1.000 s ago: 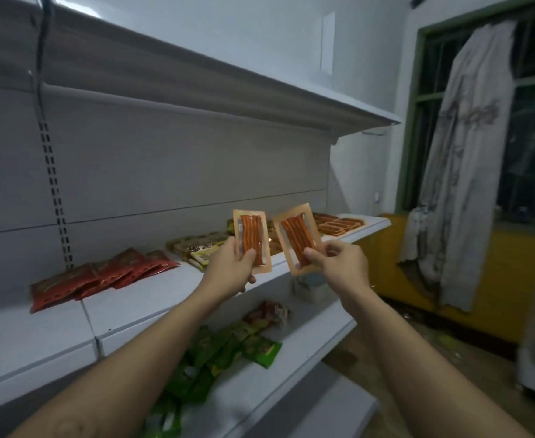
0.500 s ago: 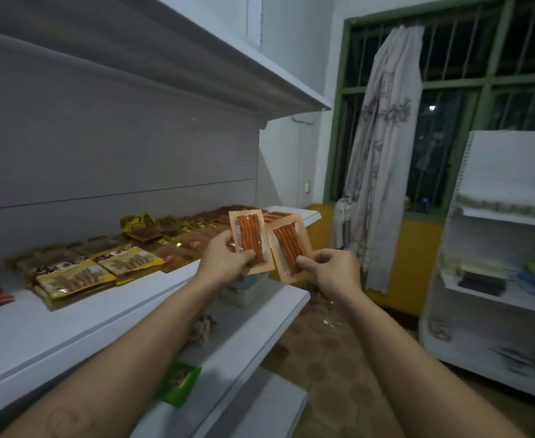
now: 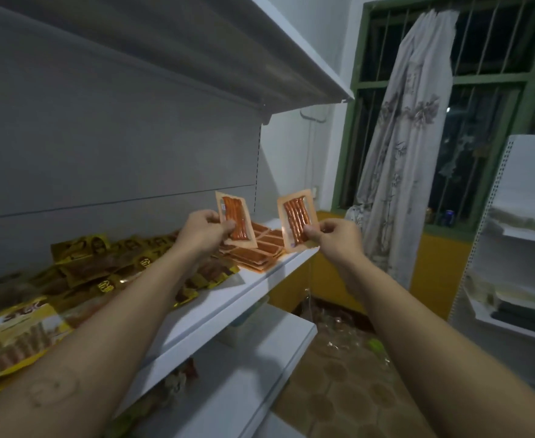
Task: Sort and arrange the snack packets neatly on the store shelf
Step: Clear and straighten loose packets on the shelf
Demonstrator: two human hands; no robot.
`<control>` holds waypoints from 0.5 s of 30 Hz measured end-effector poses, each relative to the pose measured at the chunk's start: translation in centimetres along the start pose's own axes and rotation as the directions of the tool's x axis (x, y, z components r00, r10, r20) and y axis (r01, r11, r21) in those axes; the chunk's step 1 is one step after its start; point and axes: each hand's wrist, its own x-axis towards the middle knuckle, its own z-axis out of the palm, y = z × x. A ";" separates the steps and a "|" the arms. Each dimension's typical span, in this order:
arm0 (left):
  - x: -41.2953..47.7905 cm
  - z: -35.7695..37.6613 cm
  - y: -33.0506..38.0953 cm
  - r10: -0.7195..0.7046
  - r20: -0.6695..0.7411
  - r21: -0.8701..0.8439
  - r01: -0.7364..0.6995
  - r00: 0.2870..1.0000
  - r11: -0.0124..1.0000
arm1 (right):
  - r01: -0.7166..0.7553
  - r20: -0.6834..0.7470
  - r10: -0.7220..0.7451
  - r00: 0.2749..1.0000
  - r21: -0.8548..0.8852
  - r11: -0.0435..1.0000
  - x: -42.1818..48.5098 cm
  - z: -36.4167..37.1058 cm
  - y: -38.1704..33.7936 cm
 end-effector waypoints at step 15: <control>9.1 1.5 0.6 -0.002 -0.138 0.252 0.038 0.990 0.967 | 0.099 0.437 -0.084 0.896 -0.010 0.995 15.9 8.7 0.6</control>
